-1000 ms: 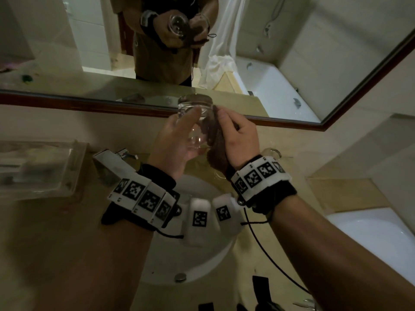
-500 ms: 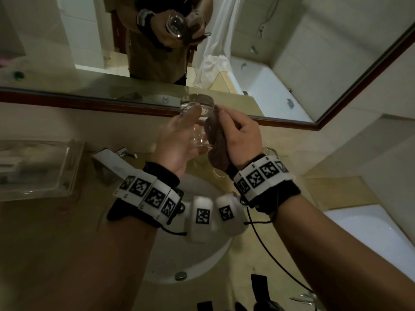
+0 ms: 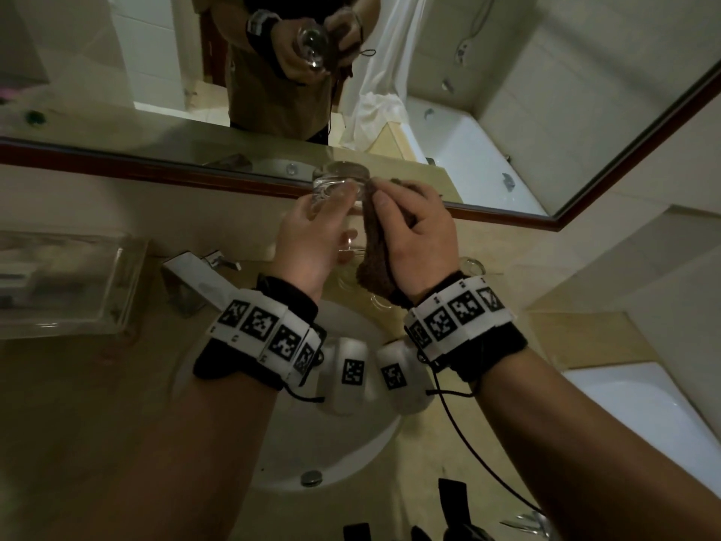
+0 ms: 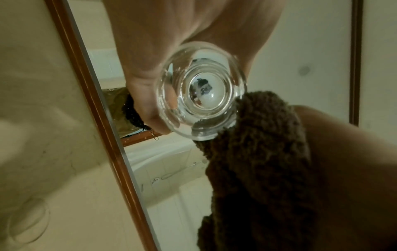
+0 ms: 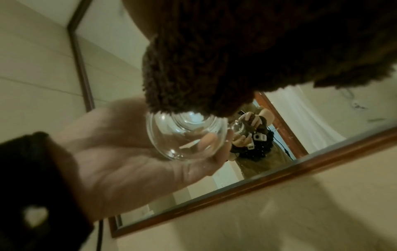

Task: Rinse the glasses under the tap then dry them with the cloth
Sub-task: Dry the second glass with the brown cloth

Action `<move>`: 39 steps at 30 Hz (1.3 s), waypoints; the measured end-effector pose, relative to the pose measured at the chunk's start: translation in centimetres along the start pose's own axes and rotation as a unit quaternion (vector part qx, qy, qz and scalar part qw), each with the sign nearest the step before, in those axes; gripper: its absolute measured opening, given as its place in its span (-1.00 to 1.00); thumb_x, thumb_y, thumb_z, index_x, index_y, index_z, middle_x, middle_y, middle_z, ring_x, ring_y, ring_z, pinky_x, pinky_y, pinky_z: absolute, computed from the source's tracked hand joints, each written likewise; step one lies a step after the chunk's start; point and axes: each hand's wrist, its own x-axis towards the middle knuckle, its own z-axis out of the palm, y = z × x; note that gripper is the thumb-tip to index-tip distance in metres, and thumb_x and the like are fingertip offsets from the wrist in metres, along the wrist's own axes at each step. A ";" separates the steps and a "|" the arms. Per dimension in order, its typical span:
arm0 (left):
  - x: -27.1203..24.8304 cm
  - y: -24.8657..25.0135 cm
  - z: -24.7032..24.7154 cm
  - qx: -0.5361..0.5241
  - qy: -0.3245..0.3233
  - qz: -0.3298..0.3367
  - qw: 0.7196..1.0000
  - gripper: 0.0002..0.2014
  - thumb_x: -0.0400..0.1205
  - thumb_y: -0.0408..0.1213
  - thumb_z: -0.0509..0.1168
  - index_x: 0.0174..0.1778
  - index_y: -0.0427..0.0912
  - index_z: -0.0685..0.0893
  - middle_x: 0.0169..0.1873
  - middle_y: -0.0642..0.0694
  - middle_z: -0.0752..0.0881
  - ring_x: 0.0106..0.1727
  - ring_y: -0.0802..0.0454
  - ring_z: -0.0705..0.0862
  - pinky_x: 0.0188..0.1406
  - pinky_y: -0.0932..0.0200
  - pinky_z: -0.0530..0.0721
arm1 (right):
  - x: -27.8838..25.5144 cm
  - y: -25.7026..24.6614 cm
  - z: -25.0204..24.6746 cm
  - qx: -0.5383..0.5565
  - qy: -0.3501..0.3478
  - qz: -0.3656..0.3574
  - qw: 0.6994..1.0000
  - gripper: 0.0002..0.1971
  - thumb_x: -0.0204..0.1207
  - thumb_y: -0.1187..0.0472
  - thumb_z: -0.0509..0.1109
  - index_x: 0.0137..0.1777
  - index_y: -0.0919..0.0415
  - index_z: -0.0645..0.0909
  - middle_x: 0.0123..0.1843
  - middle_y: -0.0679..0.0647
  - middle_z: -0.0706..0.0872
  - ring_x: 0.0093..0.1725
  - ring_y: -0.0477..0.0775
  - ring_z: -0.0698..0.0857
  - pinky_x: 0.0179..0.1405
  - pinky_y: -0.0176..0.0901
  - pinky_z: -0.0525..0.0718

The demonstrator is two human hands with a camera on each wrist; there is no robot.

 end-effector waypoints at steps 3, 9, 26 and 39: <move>0.0 0.1 -0.2 -0.033 -0.025 -0.012 0.999 -0.54 0.59 0.05 0.38 0.27 -0.21 0.63 -0.01 -0.13 0.76 -0.03 -0.13 0.76 0.01 -0.13 0.73 | 0.3 -0.2 0.1 -0.008 0.020 -0.035 0.999 -0.75 0.59 0.19 0.34 0.21 0.16 0.72 0.14 0.07 0.63 0.14 -0.11 0.57 0.19 -0.55 0.43; -0.3 -0.3 -0.6 -0.064 -0.076 -0.024 0.995 -0.46 0.62 0.08 0.31 0.43 -0.16 0.46 0.05 -0.18 0.76 -0.07 -0.07 0.78 -0.16 0.00 0.76 | 1.2 1.2 0.3 0.080 0.007 0.049 0.996 -0.74 0.58 0.18 0.32 0.16 0.20 0.74 0.08 0.08 0.78 0.14 0.01 0.72 0.28 0.04 0.62; 0.3 -0.4 -0.6 0.067 -0.030 0.088 0.993 -0.68 0.56 -0.03 0.38 0.17 0.42 0.53 0.15 0.03 0.72 0.19 -0.06 0.72 0.26 -0.26 0.67 | 0.6 1.9 1.0 0.047 -0.001 -0.008 0.999 -0.66 0.54 0.17 0.27 0.28 0.12 0.66 0.14 0.04 0.58 0.14 -0.18 0.54 0.25 -0.55 0.43; 0.4 -0.4 -0.5 -0.010 -0.038 0.057 0.998 -0.79 0.64 -0.18 0.34 0.12 0.23 0.57 0.01 0.01 0.77 0.06 -0.14 0.74 0.17 -0.28 0.66 | 0.6 1.4 1.0 0.003 -0.001 -0.048 0.999 -0.69 0.54 0.15 0.29 0.23 0.15 0.70 0.20 0.06 0.53 0.18 -0.16 0.49 0.23 -0.65 0.36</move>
